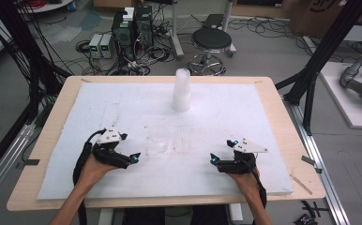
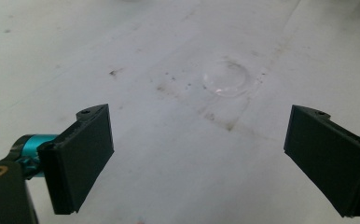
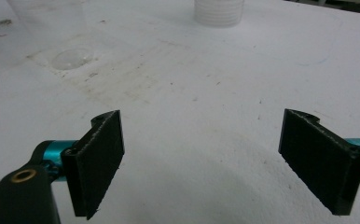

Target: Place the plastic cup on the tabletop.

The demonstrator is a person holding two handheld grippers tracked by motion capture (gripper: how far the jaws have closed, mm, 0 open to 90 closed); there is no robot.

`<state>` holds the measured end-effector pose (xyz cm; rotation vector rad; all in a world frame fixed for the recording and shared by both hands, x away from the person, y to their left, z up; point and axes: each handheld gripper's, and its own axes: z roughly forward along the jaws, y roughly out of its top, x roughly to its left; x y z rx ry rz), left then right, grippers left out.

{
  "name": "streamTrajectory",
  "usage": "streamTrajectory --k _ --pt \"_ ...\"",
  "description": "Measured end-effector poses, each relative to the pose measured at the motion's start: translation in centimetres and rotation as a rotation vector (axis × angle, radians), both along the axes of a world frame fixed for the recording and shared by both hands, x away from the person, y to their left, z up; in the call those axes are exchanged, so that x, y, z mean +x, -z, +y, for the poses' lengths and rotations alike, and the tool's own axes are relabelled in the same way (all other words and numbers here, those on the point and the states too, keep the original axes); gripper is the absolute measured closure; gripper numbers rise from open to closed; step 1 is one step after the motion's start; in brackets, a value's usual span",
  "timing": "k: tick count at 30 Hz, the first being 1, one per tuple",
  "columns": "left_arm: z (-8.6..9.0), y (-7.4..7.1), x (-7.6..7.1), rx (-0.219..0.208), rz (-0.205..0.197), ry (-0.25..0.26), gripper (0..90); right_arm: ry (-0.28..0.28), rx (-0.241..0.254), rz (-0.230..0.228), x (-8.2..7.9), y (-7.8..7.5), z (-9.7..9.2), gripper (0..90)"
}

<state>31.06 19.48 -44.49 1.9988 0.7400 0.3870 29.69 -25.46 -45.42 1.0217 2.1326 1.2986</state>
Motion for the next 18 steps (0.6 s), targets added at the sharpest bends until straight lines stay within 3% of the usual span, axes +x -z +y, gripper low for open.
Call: streamTrajectory --k 2,8,12,18 --pt "0.9 0.3 -1.1 -0.047 -0.033 -0.038 7.9 0.006 0.001 -0.01 0.0 0.0 -0.1 14.1" --pt "2.9 1.0 -2.9 -0.116 -0.107 -0.117 8.0 0.039 0.025 -0.031 -0.2 0.0 -0.3 14.5" --pt "3.4 1.8 -3.3 -0.158 -0.126 -0.135 8.0 0.054 0.033 -0.053 -0.5 0.0 -0.4 14.5" --pt "3.2 2.0 -3.4 -0.168 -0.146 -0.142 8.0 0.058 0.028 -0.06 -0.5 0.0 -0.4 14.5"
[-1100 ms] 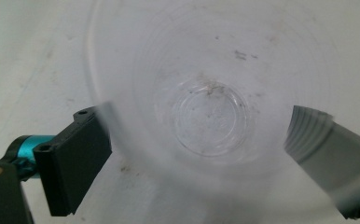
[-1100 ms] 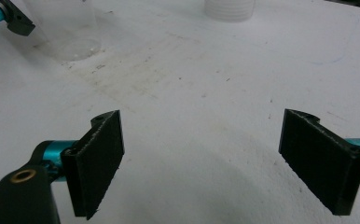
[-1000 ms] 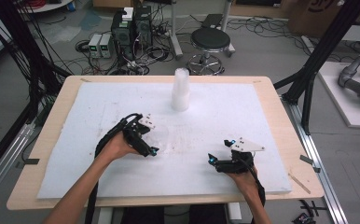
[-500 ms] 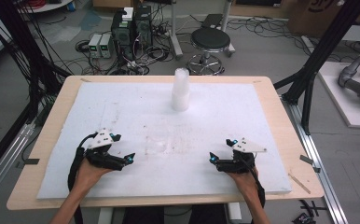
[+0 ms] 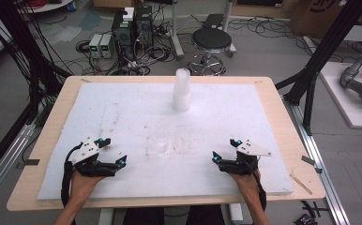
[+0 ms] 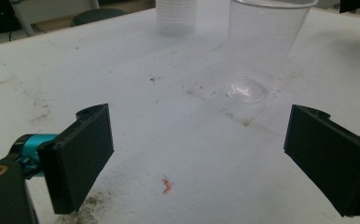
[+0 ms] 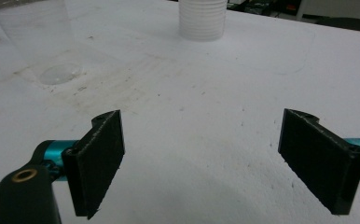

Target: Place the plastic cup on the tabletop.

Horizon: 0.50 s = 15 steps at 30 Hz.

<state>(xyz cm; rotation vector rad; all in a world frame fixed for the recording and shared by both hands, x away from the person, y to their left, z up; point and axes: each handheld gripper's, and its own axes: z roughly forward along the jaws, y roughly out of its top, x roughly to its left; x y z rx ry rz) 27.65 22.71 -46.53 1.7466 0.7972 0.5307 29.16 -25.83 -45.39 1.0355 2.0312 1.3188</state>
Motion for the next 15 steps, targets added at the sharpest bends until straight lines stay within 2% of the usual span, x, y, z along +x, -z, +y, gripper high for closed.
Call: streamTrajectory --k 2,5,7,11,15 --pt "-0.01 0.21 0.06 0.0 0.012 0.0 8.1 0.003 0.001 -0.003 0.0 0.01 -0.05 14.5" --pt "0.04 0.19 -0.11 -0.01 -0.019 -0.01 12.0 0.002 -0.001 0.002 0.03 0.01 -0.02 14.5" --pt "0.06 0.18 -0.1 0.002 -0.026 -0.017 12.2 0.0 -0.004 0.002 0.02 0.02 0.03 14.5" --pt "0.3 0.28 0.29 -0.015 0.006 0.006 10.4 -0.003 -0.003 0.0 -0.07 0.01 0.04 14.5" --pt "0.16 0.27 0.23 0.001 -0.001 0.023 9.1 -0.005 -0.001 0.004 0.08 0.02 -0.02 14.5"
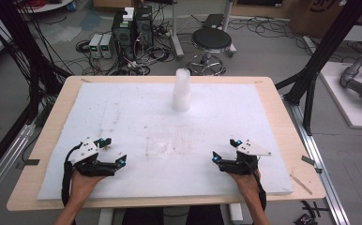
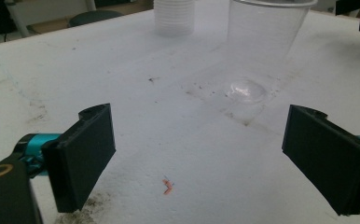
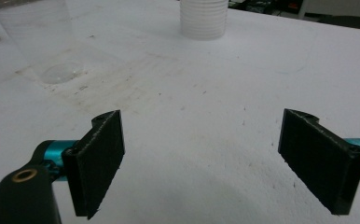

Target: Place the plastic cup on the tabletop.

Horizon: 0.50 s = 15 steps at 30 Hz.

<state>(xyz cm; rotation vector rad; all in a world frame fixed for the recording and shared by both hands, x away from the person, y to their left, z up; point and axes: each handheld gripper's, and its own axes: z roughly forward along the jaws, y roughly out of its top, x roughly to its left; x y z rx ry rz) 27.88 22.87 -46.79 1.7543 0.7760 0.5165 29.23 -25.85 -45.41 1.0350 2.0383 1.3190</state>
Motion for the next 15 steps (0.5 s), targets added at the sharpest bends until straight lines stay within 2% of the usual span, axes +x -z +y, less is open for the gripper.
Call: streamTrajectory --k 4,8,12,15 --pt "-0.1 0.01 -0.08 0.004 -0.008 0.014 8.5 0.002 -0.004 0.0 0.02 0.01 0.03 14.5" --pt "0.01 0.03 -0.06 -0.005 -0.006 0.017 8.5 0.003 0.002 0.024 0.14 0.0 0.0 14.5" --pt "-0.13 0.02 -0.05 0.01 -0.005 0.014 8.5 -0.001 -0.006 0.015 0.16 0.02 0.04 14.5" --pt "0.04 0.03 -0.05 -0.001 -0.002 0.009 8.5 -0.003 -0.011 0.008 0.04 0.01 0.12 14.5"
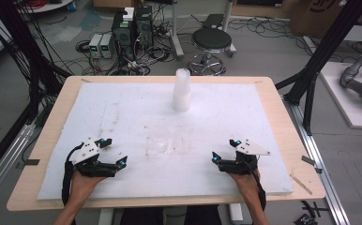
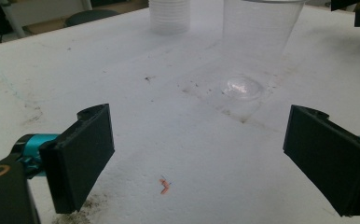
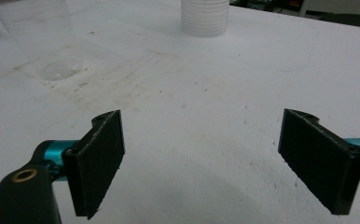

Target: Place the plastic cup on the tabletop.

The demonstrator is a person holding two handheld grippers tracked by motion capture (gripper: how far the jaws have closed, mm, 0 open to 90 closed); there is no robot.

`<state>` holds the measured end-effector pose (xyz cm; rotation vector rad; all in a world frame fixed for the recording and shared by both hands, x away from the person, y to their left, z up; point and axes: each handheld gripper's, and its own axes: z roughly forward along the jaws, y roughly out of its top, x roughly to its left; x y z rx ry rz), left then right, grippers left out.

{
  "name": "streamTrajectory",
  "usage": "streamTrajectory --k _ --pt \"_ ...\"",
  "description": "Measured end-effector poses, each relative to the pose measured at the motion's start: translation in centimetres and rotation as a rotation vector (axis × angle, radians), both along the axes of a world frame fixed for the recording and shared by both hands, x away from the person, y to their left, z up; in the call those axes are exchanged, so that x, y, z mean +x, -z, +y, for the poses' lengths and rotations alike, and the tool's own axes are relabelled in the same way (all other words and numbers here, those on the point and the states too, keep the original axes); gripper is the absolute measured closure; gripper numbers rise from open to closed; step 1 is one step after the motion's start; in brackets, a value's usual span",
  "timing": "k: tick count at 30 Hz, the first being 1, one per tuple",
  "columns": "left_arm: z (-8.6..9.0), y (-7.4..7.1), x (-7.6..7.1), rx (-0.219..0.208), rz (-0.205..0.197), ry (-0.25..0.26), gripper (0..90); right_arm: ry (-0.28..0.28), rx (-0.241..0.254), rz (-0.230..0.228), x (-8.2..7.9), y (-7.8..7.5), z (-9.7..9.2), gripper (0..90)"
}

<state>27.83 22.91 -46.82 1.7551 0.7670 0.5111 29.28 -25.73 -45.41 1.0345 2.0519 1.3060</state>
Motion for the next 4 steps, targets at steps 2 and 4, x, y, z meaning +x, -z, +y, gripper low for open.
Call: streamTrajectory --k 2,4 --pt "0.05 0.01 -0.01 -0.009 -0.002 -0.004 8.5 -0.001 -0.004 -0.001 -0.02 0.01 0.02 14.5" --pt "0.05 0.01 0.06 -0.007 0.002 -0.008 8.5 -0.003 -0.002 0.002 0.0 0.01 0.02 14.5"
